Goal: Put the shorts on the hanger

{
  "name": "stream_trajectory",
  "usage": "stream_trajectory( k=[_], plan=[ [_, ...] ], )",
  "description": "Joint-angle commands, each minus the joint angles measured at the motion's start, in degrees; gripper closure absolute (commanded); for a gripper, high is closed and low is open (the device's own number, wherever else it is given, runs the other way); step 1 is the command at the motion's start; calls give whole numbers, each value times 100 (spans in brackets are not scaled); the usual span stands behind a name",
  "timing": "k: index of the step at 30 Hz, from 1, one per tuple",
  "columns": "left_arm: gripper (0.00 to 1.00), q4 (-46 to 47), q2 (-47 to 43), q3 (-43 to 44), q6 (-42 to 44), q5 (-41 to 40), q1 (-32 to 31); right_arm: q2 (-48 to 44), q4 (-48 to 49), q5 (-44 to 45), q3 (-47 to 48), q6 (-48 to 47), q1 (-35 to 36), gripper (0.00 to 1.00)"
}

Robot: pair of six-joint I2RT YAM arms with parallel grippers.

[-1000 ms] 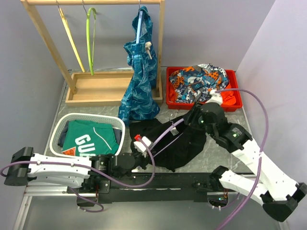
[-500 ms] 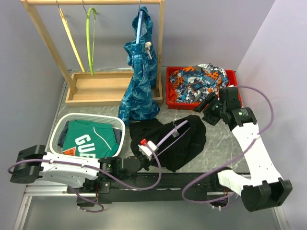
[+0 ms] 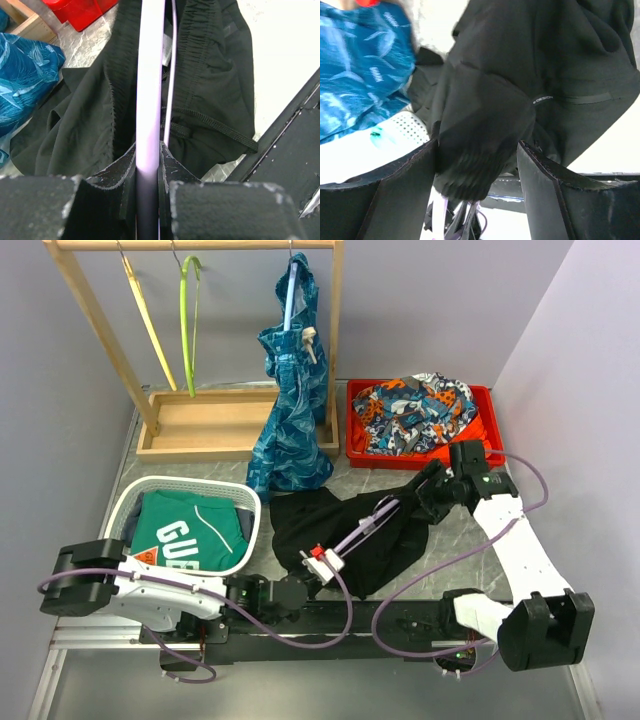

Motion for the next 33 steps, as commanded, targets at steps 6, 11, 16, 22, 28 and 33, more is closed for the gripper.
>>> stream_trajectory(
  k=[6, 11, 16, 22, 28, 33],
  plan=[
    [99, 1119, 275, 467, 609, -248, -193, 399, 678, -395, -401, 222, -84, 36],
    [96, 1216, 398, 598, 654, -362, -220, 338, 670, -412, -427, 258, -111, 86],
    [38, 40, 504, 1108, -248, -662, -211, 145, 652, -439, -488, 153, -163, 100],
    [9, -1048, -619, 933, -1672, -214, -211, -171, 704, -351, -646, 179, -163, 100],
    [16, -3456, -1105, 1510, -3868, -408, 60, -540, 784, -474, -691, -32, -155, 100],
    [16, -4908, -256, 2293, -4241, 164, 184, -962, 819, -360, -629, -102, -163, 100]
  ],
)
